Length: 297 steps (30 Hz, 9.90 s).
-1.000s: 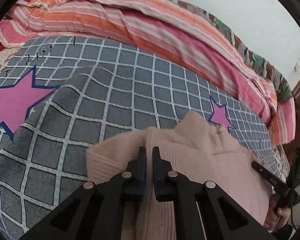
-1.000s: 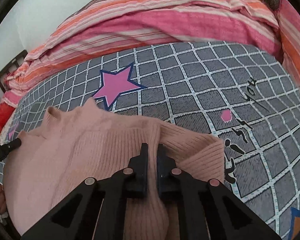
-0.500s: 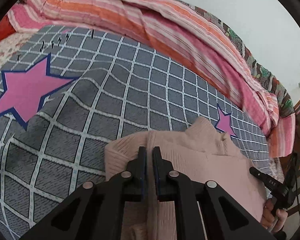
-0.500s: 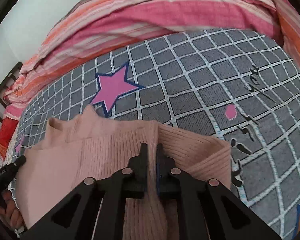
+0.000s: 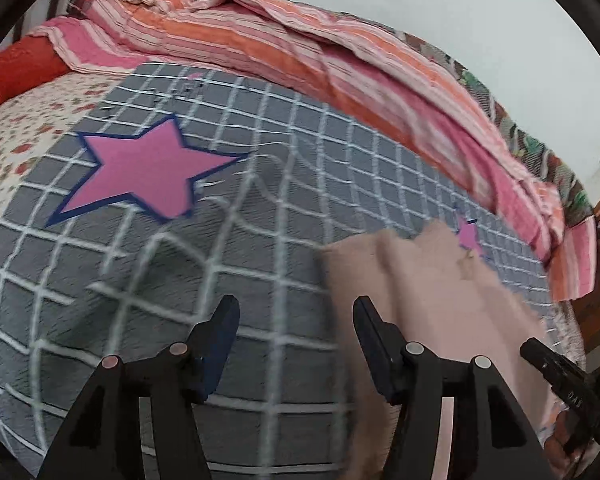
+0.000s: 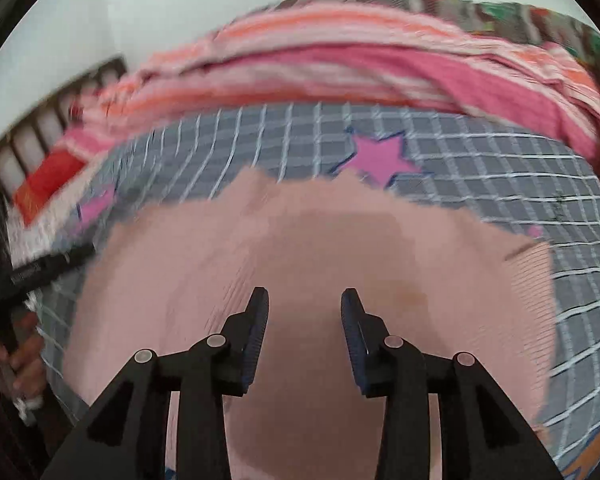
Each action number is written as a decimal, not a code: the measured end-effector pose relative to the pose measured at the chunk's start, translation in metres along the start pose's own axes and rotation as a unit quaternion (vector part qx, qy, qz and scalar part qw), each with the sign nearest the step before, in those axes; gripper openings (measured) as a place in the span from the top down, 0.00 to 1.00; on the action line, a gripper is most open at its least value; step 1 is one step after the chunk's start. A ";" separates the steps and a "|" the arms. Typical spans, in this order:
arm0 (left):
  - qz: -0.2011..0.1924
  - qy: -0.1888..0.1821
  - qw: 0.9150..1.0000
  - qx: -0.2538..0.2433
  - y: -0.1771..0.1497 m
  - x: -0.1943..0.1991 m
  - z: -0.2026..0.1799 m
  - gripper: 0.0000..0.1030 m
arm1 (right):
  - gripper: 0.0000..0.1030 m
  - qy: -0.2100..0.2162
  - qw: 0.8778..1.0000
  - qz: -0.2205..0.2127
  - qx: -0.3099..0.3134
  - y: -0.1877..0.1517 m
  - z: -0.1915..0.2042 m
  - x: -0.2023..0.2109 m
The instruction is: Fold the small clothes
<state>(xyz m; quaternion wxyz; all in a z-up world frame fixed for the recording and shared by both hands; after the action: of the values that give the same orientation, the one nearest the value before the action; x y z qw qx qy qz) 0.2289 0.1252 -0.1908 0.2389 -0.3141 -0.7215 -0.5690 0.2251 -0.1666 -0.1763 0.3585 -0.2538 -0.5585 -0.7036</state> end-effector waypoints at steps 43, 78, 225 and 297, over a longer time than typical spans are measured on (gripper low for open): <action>-0.001 -0.120 0.993 -0.023 -0.042 0.042 -0.020 0.36 | 0.64 -0.055 0.998 0.028 0.026 -0.046 0.020 0.021; -0.038 -0.171 0.967 0.184 -0.059 0.005 -0.078 0.63 | 0.67 0.000 0.994 -0.051 -0.092 -0.097 -0.124 0.142; 0.052 -0.081 0.987 -0.132 0.005 -0.057 -0.184 0.44 | 0.76 0.005 0.998 -0.044 -0.052 0.055 -0.089 -0.018; 0.059 -0.071 0.986 -0.136 0.008 -0.091 -0.189 0.29 | 0.64 -0.016 0.997 -0.058 -0.053 0.048 -0.094 -0.032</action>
<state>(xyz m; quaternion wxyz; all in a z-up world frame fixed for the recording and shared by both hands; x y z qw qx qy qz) 0.2950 -0.0740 -0.2045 0.1752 -0.4253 -0.6328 -0.6228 0.2869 -0.2564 -0.1950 0.2944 -0.2510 -0.5394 -0.7479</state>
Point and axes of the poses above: each gripper's, at about its wrist camera, not at the fingertips, and x roughly against the way its jaws point, z to its left, y to its top, the point moved 8 cm from there along -x, roughly the way its jaws point, and after that the axes turned 10 degrees about -x, right-handed, at the moved point
